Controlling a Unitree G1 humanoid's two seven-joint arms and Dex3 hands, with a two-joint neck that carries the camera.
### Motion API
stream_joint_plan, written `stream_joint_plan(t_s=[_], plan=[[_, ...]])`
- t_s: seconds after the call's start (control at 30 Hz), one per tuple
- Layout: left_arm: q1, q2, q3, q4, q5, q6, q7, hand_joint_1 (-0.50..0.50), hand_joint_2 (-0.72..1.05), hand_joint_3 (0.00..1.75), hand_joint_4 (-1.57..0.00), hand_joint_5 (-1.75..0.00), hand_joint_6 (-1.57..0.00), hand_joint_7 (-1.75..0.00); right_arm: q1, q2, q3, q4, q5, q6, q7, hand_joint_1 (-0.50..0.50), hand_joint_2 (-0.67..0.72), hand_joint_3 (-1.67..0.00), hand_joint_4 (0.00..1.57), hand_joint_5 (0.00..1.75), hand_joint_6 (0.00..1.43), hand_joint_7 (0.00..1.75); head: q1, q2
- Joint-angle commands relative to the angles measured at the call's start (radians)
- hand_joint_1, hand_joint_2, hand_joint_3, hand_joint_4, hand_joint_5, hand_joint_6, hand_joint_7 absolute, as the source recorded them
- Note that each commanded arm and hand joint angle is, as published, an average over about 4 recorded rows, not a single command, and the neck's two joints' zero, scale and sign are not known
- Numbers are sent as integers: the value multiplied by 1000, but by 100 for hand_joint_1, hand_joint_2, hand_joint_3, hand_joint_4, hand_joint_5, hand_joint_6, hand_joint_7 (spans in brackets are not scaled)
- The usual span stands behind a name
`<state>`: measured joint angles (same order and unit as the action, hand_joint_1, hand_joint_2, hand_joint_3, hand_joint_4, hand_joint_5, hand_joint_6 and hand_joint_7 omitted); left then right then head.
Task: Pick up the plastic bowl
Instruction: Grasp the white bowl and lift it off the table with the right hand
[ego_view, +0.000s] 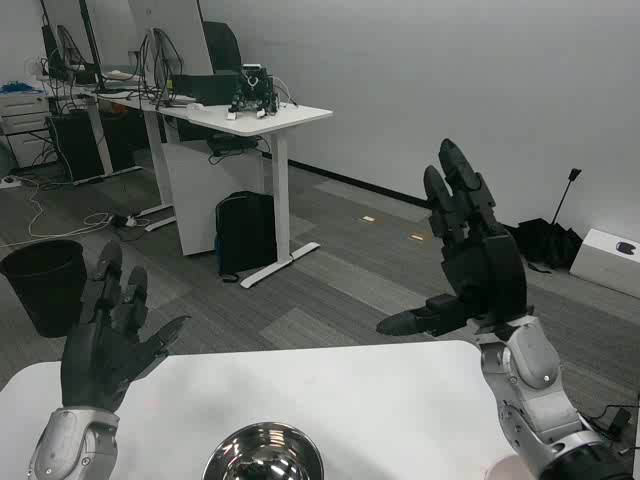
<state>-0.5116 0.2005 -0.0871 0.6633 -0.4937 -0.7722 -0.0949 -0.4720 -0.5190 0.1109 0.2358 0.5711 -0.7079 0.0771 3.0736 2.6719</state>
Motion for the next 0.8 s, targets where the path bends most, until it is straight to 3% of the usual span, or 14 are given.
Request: stream_joint_plan(t_s=[0.03,0.1,0.33,0.63,0.73,0.8], plan=[[83,54,56,-339,164,4,150,-50,105,9,0,0,0,0,136,32,-133,-142,-302,131,-37,-46,3,0,0,0,0,0,28,-45],[84,48,68,-343,171,5,150,-50,105,9,0,0,0,0,136,35,-133,-139,-299,131,-42,-46,0,0,0,0,0,0,9,-30],[96,41,98,-390,175,17,149,-50,105,9,0,0,0,0,123,39,-129,-147,-288,145,-45,-46,3,0,0,0,0,0,2,-65],[91,36,99,-395,209,54,146,-50,103,9,0,0,0,0,108,14,-116,-139,-243,150,-40,-46,3,0,0,0,0,0,-29,-101],[87,39,97,-395,218,82,131,-50,105,9,0,0,0,0,107,9,-114,-140,-236,150,-40,-46,3,0,0,0,0,0,-38,-102],[86,43,98,-409,230,142,93,-50,100,9,0,0,0,0,108,6,-113,-141,-218,150,-40,-46,6,0,0,0,0,0,-45,-102]])
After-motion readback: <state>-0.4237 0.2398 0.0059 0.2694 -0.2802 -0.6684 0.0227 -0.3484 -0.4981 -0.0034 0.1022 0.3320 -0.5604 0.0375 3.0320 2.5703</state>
